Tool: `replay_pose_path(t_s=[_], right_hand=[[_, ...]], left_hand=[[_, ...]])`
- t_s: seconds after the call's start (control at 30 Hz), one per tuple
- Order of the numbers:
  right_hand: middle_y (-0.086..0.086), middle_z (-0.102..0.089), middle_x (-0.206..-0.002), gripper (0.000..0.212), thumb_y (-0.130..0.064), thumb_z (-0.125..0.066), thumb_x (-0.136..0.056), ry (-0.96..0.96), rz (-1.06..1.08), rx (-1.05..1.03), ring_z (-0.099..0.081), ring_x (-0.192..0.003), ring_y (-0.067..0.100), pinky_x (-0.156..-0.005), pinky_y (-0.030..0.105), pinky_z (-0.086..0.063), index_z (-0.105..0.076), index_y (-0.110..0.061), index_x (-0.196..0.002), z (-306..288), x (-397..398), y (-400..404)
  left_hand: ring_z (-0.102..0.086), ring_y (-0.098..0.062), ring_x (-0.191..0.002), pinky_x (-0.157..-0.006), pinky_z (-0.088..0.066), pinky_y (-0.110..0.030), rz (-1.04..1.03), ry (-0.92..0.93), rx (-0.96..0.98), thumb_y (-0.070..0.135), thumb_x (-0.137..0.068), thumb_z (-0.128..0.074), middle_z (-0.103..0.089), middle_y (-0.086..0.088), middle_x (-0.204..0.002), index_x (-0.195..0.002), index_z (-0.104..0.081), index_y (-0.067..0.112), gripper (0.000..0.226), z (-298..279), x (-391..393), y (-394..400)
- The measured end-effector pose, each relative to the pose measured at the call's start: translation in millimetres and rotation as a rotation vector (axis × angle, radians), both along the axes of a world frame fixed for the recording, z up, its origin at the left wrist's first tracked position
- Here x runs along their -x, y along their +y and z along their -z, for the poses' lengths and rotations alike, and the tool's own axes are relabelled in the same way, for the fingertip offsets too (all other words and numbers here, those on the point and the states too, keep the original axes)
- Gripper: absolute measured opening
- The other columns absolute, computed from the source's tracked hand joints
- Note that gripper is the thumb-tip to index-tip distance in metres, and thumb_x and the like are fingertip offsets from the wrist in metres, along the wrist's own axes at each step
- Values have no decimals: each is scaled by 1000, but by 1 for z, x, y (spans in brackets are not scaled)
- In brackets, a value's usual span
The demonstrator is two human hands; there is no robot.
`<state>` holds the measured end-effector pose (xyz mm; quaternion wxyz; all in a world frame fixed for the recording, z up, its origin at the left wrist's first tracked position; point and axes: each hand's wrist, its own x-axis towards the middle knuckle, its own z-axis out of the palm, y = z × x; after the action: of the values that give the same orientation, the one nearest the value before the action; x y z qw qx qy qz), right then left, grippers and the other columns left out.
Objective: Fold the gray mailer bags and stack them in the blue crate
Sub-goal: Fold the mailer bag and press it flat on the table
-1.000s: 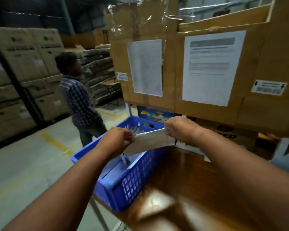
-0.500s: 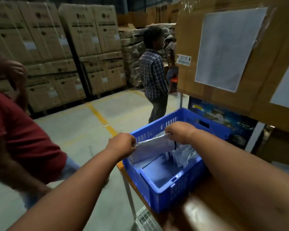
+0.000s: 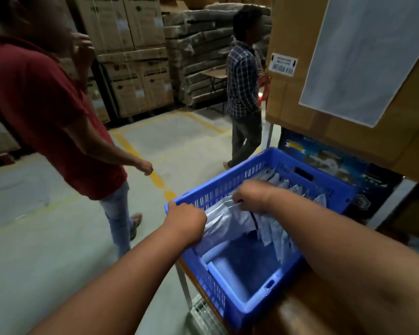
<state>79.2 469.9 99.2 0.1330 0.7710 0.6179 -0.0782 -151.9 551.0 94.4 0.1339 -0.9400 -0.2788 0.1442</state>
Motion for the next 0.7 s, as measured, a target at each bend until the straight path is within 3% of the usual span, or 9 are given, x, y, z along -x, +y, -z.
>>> replay_pose_path(t_s=[0.1,0.23,0.4,0.53,0.63,0.7], right_hand=[[-3,-66,-92,8,-38,-65,-91,-23,-58,14,-62,-83,29,-73,36,-55,-66,-33,-98,5,13,21],[-1,-70,-108,20,-39,-62,-97,38,-10,33,-66,-96,30,-80,38,-55,-68,-35,-116,20,16,39],[3,-70,-107,14,-22,-66,-94,104,14,61,-65,-95,29,-78,36,-54,-69,-26,-108,41,10,45],[-6,-66,-92,20,-23,-66,-83,88,66,40,-65,-82,26,-78,43,-62,-61,-39,-94,55,-8,46],[-7,-67,-96,24,-34,-60,-82,38,28,66,-66,-79,27,-78,41,-61,-57,-46,-103,75,-28,49],[-2,-69,-109,29,-36,-59,-84,4,9,70,-68,-90,31,-83,40,-59,-60,-45,-111,73,-23,46]], left_hand=[[-61,-31,-114,-101,-34,-57,-8,27,-3,14,-82,-69,-68,0,-111,-97,-66,27,20,-4,-2,1],[-61,-28,-119,-106,-33,-56,-40,52,19,25,-78,-80,-68,2,-118,-109,-69,26,34,-8,-3,5],[-65,-27,-115,-108,-32,-49,-51,25,30,25,-86,-70,-71,2,-118,-102,-61,29,19,-2,-7,5],[-64,-26,-122,-103,-34,-44,-95,93,38,27,-89,-71,-69,4,-126,-121,-68,27,32,4,-23,-3],[-65,-24,-118,-99,-35,-42,-75,111,2,24,-94,-64,-69,6,-125,-120,-69,26,27,15,-29,-5],[-65,-24,-116,-100,-38,-41,-59,111,-15,22,-95,-61,-70,6,-124,-119,-70,25,25,22,-32,-4]])
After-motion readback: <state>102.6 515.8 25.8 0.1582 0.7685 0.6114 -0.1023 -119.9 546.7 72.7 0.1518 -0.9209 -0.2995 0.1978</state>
